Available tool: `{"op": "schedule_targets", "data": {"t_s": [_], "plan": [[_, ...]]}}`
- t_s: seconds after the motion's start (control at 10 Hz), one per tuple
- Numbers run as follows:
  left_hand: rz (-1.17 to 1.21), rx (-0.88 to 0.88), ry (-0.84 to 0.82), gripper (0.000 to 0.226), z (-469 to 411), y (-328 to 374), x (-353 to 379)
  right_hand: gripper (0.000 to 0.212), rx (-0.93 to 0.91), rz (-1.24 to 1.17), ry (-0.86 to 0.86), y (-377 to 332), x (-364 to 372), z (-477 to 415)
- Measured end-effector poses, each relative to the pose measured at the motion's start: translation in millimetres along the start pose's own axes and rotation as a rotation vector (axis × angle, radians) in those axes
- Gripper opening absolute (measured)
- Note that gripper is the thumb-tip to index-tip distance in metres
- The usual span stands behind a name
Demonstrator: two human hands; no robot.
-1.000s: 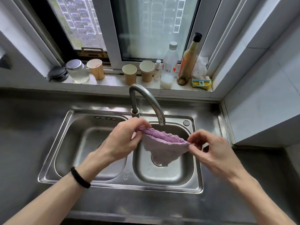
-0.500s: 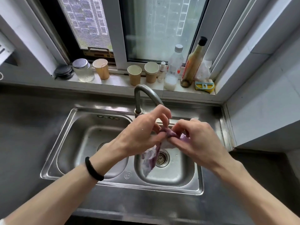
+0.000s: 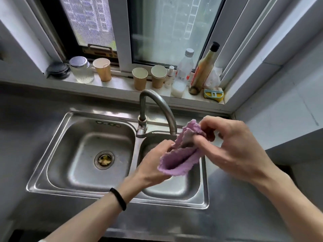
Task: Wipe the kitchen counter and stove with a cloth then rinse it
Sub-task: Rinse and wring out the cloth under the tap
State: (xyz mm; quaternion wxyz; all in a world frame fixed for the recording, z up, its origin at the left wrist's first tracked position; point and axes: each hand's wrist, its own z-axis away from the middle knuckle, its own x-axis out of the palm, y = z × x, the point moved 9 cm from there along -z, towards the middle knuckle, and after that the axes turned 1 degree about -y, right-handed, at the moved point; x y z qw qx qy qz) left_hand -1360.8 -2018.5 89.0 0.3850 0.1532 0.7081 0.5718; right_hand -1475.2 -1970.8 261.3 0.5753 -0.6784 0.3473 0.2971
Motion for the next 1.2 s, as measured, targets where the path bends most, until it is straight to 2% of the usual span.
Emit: {"op": "schedule_targets", "data": {"t_s": [0.1, 0.2, 0.3, 0.4, 0.5, 0.6, 0.7, 0.8, 0.9, 1.0, 1.1, 1.2], "plan": [[-0.073, 0.057, 0.109, 0.015, -0.2, 0.2, -1.2, 0.018, -0.003, -0.052, 0.001, 2.6, -7.7, 3.9], [-0.159, 0.028, 0.127, 0.015, -4.2, -11.8, -5.5, 0.010, -0.017, -0.146, 0.002, 5.0, -15.0, 11.3], [-0.176, -0.056, 0.126, 0.026, -2.2, -32.2, -12.2, 0.006, 0.013, -0.233, 0.042, 14.7, -23.0, 21.2], [-0.129, -0.127, 0.089, 0.039, 5.6, -45.5, -24.5, 0.009, 0.120, -0.264, 0.100, 40.2, -28.2, 31.0], [-0.091, -0.173, 0.061, 0.037, 16.5, -40.4, -56.7, 0.009, 0.291, -0.311, 0.191, 77.6, -30.7, 43.3], [-0.022, -0.073, 0.075, 0.040, 24.0, -7.9, -96.2, 0.007, 0.390, -0.372, 0.272, 103.3, -26.0, 55.6], [0.041, -0.032, 0.110, 0.013, 26.6, 18.2, -129.2, 0.010, 0.390, -0.449, 0.372, 107.0, -24.4, 51.2], [0.145, -0.027, 0.226, 0.023, 21.3, 28.4, -160.4, 0.021, 0.301, -0.499, 0.469, 91.3, -31.6, 19.8], [0.237, -0.068, 0.365, 0.024, 9.6, 23.3, -185.4, 0.019, 0.257, -0.506, 0.538, 84.8, -39.1, -29.3], [0.290, -0.190, 0.463, 0.019, -6.2, -3.3, -196.8, 0.013, 0.281, -0.417, 0.511, 89.3, -34.9, -85.7], [0.292, -0.356, 0.525, 0.023, -23.5, -41.6, -195.2, 0.019, 0.382, -0.189, 0.415, 104.3, -20.1, -129.5], [0.230, -0.532, 0.501, 0.010, -15.7, -78.0, -188.1, 0.030, 0.467, -0.125, 0.352, 117.7, -2.1, -137.7]]}}
